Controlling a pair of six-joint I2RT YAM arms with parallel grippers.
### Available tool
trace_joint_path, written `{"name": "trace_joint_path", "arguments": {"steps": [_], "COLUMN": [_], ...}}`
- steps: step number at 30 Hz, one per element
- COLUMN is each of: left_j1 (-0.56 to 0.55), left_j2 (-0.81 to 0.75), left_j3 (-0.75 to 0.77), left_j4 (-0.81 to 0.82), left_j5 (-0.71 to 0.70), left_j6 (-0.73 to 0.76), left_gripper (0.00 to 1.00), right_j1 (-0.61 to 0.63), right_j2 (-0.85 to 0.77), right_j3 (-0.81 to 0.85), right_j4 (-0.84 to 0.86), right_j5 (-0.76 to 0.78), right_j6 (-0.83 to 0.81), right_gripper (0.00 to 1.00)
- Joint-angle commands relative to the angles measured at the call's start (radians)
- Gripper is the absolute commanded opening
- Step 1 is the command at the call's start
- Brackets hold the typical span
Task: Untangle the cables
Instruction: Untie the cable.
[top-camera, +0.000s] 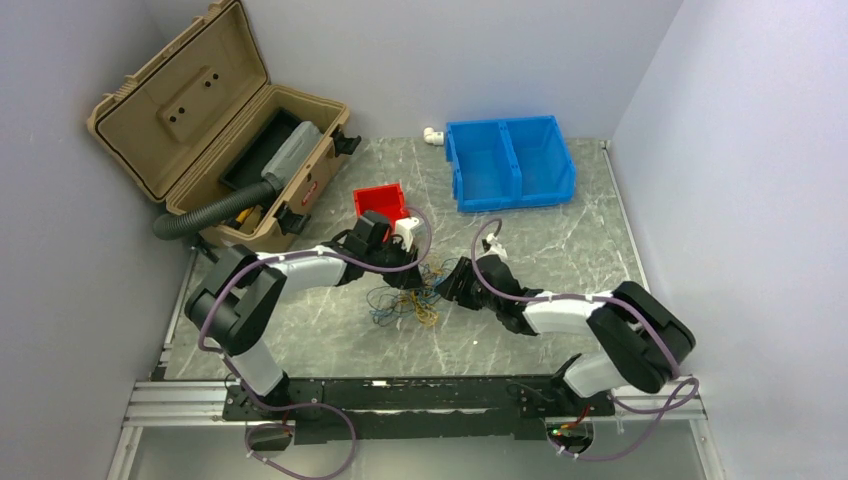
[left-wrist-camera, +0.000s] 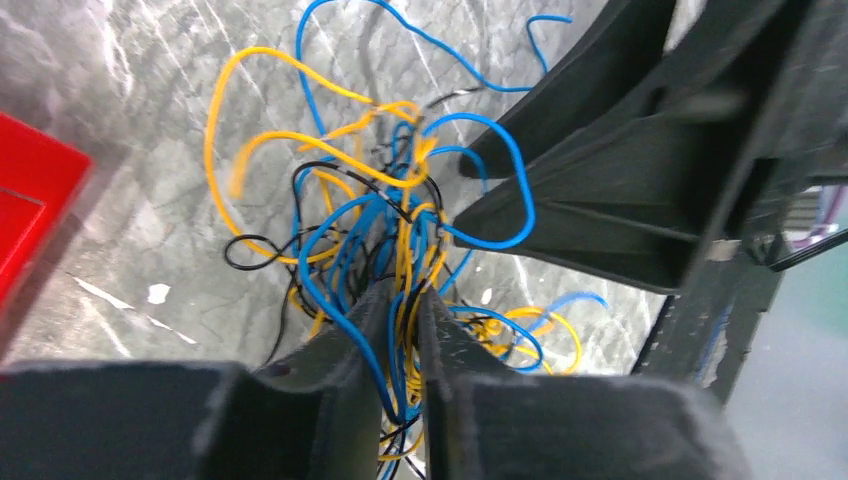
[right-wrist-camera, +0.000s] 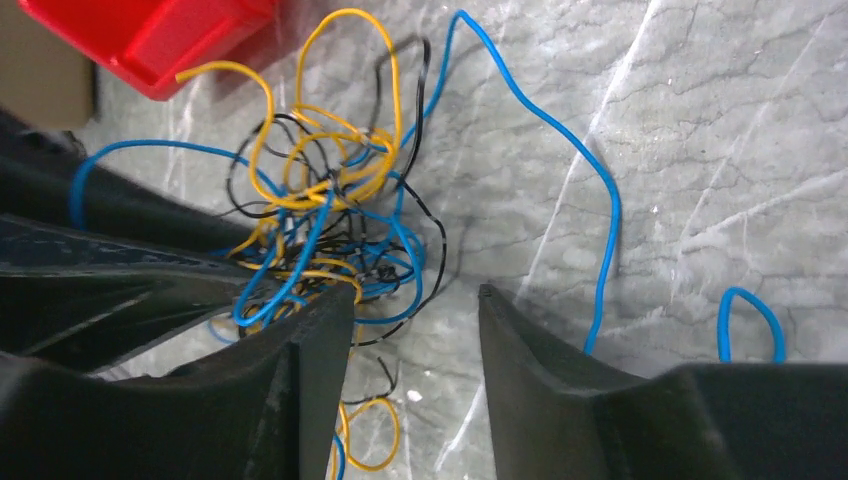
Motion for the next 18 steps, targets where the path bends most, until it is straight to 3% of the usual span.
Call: {"name": "trace_joint_path", "arguments": {"steps": [1, 3, 5, 7, 14, 18], "left_j1": [0.0, 0.001, 0.001, 0.002, 0.027, 0.038], "left_j2": [0.0, -0.012, -0.03, -0.057, -0.181, -0.276], "left_j3": [0.031, 0.024, 0.015, -0.002, -0.094, -0.156], "left_j4": [0.009, 0.018, 0.024, 0.034, 0.104, 0.137], "left_j5": [0.064, 0.068, 0.055, 0.03, -0.064, -0.169], "left_j6": [0.018, 0.019, 0.019, 0.018, -0.007, -0.018], "left_gripper": [0.13, 0.02, 0.0, 0.0, 0.0, 0.0], "right_j1": [0.0, 0.0, 0.001, -0.001, -0.034, -0.1], "right_j2": [0.077, 0.099, 0.092, 0.059, -0.108, -0.211], "right_j3": [0.039, 0.052, 0.065, 0.074, 0.128, 0.122], "right_j4": [0.135, 0.125, 0.071, -0.014, -0.506, -0.662], "right_j5": [-0.032, -0.037, -0.007, 0.052, 0.415, 0.506], "right_j6": [0.044, 0.041, 0.037, 0.031, 0.105, 0.106], "right_gripper": [0.46, 0.28, 0.12, 0.03, 0.0, 0.0]}}
